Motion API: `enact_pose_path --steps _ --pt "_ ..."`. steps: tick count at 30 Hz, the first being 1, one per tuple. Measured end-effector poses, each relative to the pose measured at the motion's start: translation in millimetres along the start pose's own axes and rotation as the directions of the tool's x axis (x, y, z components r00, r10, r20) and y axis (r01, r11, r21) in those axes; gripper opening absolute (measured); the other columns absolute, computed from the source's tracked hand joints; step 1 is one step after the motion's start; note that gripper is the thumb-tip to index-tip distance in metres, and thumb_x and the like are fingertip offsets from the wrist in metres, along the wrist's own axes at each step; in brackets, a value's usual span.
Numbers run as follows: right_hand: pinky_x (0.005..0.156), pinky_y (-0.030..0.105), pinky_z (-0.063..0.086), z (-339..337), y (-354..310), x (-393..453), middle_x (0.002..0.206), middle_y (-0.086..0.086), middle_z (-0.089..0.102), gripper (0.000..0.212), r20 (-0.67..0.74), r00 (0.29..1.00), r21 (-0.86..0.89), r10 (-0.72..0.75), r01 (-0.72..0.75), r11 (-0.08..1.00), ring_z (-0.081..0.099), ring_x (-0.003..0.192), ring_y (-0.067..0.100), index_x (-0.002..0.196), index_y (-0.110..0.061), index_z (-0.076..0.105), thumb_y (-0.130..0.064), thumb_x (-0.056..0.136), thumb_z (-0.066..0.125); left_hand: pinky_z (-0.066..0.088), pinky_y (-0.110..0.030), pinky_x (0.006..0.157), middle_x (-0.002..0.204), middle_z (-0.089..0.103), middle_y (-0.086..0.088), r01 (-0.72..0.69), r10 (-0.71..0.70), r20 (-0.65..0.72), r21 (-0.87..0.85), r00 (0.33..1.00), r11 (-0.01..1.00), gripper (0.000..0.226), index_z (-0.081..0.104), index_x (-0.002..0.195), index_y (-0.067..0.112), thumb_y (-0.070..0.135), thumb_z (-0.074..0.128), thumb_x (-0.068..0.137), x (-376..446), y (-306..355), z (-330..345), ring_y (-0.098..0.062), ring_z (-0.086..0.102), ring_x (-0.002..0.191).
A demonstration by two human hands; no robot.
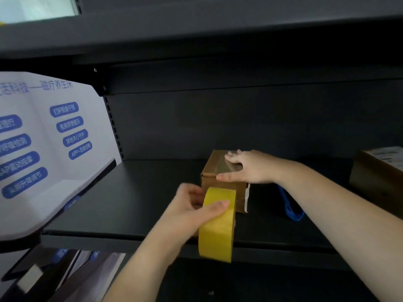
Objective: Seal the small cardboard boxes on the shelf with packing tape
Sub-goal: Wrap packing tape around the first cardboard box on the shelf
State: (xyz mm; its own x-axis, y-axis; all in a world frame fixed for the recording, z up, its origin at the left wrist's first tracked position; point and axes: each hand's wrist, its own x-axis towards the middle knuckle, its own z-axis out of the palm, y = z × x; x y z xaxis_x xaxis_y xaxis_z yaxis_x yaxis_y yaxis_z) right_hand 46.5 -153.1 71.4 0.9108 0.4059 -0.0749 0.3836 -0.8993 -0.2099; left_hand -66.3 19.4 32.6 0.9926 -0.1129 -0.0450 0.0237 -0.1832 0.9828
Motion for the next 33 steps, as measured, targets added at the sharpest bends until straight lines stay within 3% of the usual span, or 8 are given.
enact_pose_path --steps 3,8,12,17,21,23,26,33 --pt "0.114 0.049 0.014 0 -1 -2 0.157 -0.003 0.008 0.123 0.020 1.000 0.001 -0.006 0.006 1.000 0.011 0.142 0.020 0.147 -0.026 0.015 -0.088 0.044 0.036 0.049 -0.031 0.086 0.114 0.049 0.008 -0.009 -0.019 0.138 0.206 0.990 0.979 0.101 0.025 0.127 0.030 0.053 0.075 0.042 19 14 -13 -0.012 0.054 0.105" --pt "0.115 0.050 0.009 3 2 1 0.157 -0.003 0.008 0.108 0.005 1.000 0.096 -0.001 0.001 0.995 0.005 0.143 0.019 0.147 -0.027 0.018 -0.085 0.057 0.028 0.040 -0.044 0.103 0.124 0.050 0.006 -0.009 -0.054 0.375 0.164 0.925 0.987 0.107 0.015 0.133 0.042 0.043 0.078 0.047 38 16 -13 -0.018 0.052 0.114" --pt "0.115 0.051 0.005 2 5 6 0.156 -0.004 0.012 0.073 -0.009 0.999 0.272 0.040 -0.036 0.962 0.007 0.143 0.018 0.145 -0.029 0.024 -0.069 0.085 0.020 0.043 -0.042 0.099 0.123 0.052 0.005 -0.043 0.016 0.400 0.058 0.916 0.997 0.102 0.022 0.132 0.040 0.042 0.075 0.045 43 8 -8 -0.018 0.054 0.113" --pt "0.115 0.043 0.005 -5 6 6 0.157 -0.001 0.005 0.065 0.030 0.996 0.305 0.088 -0.093 0.948 0.009 0.143 0.021 0.145 -0.033 0.023 -0.066 0.089 0.018 0.047 -0.037 0.090 0.118 0.058 0.004 -0.060 0.076 0.266 -0.067 0.961 0.996 0.095 0.039 0.129 0.029 0.035 0.076 0.042 50 7 7 -0.016 0.058 0.107" --pt "0.097 0.023 0.025 -18 33 -13 0.144 -0.003 0.043 0.048 -0.363 0.904 0.578 0.225 0.029 0.815 0.038 0.130 0.013 0.134 -0.029 0.047 -0.053 0.093 0.035 0.048 -0.035 0.087 0.115 0.061 0.003 -0.044 0.071 0.183 -0.147 0.981 0.988 0.081 0.046 0.126 0.022 0.021 0.075 0.050 54 5 11 -0.017 0.060 0.105" --pt "0.085 0.026 0.037 -18 59 -27 0.122 0.000 0.060 0.046 -0.411 0.818 0.503 0.402 -0.164 0.848 0.054 0.110 0.018 0.119 -0.022 0.059 -0.054 0.090 0.042 0.049 -0.035 0.084 0.115 0.062 0.002 -0.026 0.056 0.180 -0.169 0.982 0.985 0.083 0.049 0.124 0.022 0.022 0.084 0.048 54 7 12 -0.017 0.061 0.103" --pt "0.057 0.028 0.040 7 77 -37 0.085 0.001 0.058 0.053 -0.153 0.810 0.170 0.566 -0.543 0.823 0.057 0.076 0.017 0.090 -0.014 0.059 -0.065 0.082 0.047 0.049 -0.030 0.073 0.112 0.064 -0.001 0.007 0.020 0.143 -0.186 0.990 0.983 0.080 0.051 0.124 0.020 0.029 0.076 0.049 55 12 14 -0.017 0.063 0.097" --pt "0.057 0.028 0.046 40 86 -34 0.087 0.003 0.057 0.024 -0.145 0.839 0.191 0.524 -0.496 0.847 0.058 0.073 0.016 0.090 -0.015 0.054 -0.033 0.081 0.066 0.052 -0.023 0.065 0.107 0.066 0.001 0.024 0.001 0.137 -0.180 0.991 0.983 0.057 0.047 0.127 0.017 0.007 0.068 0.075 55 15 13 -0.011 0.068 0.088"
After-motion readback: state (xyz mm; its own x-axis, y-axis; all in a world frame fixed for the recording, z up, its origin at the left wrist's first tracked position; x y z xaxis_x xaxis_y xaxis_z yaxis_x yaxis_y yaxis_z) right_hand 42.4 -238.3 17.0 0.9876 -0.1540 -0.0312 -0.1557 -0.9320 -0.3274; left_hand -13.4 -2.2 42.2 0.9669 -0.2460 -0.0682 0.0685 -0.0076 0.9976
